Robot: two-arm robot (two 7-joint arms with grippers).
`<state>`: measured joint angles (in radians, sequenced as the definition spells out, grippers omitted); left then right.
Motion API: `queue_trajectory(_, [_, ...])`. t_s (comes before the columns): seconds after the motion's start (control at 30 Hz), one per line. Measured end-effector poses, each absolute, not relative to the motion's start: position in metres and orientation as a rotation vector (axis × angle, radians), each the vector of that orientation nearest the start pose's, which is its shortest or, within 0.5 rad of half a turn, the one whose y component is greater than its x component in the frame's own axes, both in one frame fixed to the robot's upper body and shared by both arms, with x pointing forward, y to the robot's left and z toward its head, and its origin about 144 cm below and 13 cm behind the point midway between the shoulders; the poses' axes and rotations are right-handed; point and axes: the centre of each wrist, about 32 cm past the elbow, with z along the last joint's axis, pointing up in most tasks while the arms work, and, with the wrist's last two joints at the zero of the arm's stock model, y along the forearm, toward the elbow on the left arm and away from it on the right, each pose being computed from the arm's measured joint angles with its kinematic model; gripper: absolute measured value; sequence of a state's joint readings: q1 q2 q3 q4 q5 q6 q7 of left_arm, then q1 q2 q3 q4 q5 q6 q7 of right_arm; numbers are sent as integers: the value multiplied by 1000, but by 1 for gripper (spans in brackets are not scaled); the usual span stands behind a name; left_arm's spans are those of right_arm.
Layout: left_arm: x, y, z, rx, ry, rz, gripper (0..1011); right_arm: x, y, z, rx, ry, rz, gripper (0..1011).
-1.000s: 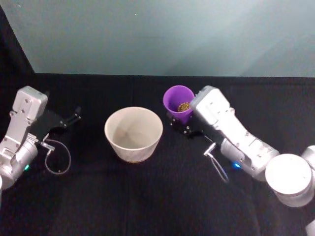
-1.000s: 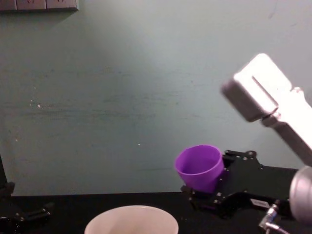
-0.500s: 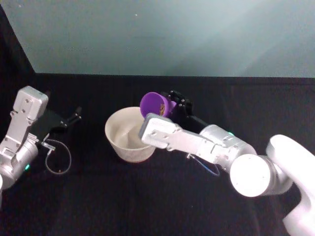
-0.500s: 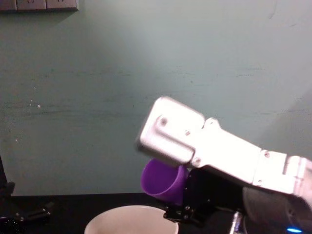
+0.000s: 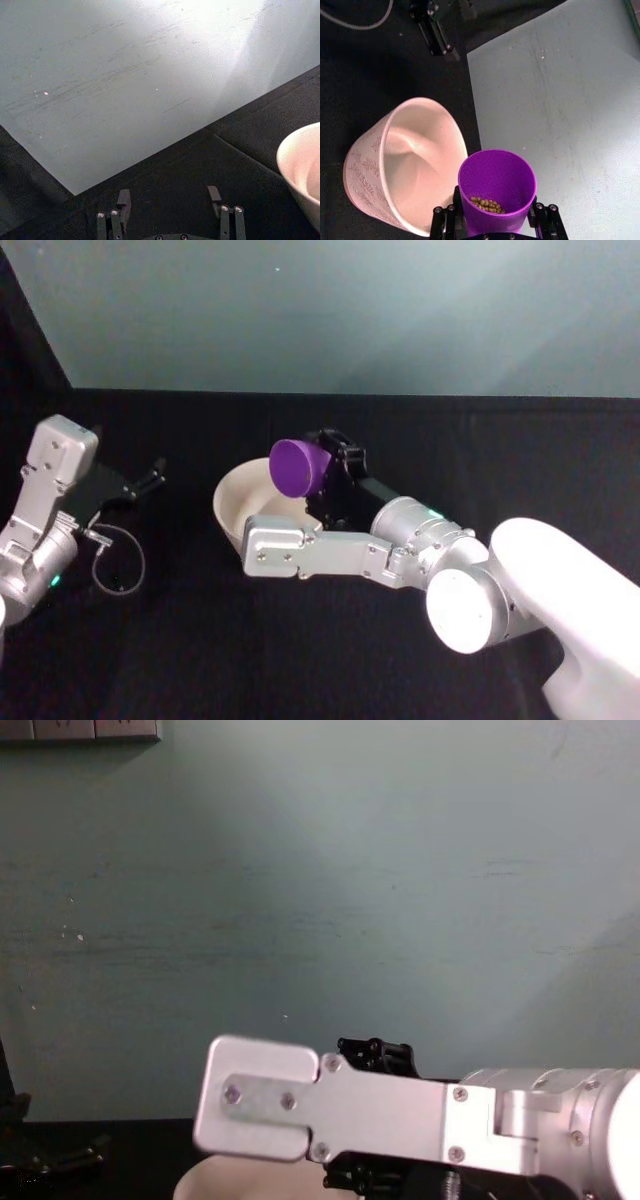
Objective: Pick up the cup and pour the mung beans from the cup into the bowl.
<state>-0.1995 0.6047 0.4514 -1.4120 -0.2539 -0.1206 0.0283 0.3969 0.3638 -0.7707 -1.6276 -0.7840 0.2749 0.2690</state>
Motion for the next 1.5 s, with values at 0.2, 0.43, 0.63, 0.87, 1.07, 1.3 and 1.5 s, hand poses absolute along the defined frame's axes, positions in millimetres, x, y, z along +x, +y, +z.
queue_trajectory(0.2, [489,310,1140,304,-285,1248,1000,482,-111,1213,-860,-1108,-716,718])
queue_trajectory(0.43, [489,310,1140,304,-285,1248,1000,480,-105,1210,-912,-1198,-698,717])
queue_trajectory(0.63, [489,310,1140,304,-285,1248,1000,478,-102,1208,-942,-1256,-686,717])
queue_trajectory(0.87, [489,310,1140,304,-285,1248,1000,477,-99,1207,-971,-1309,-670,717])
queue_trajectory(1.07, [489,310,1140,304,-285,1248,1000,476,-95,1205,-997,-1361,-650,717])
queue_trajectory(1.3, [489,310,1140,304,-285,1248,1000,475,-90,1203,-1022,-1414,-630,717])
queue_trajectory(1.5, [489,310,1140,304,-285,1248,1000,474,-87,1201,-1042,-1453,-619,717])
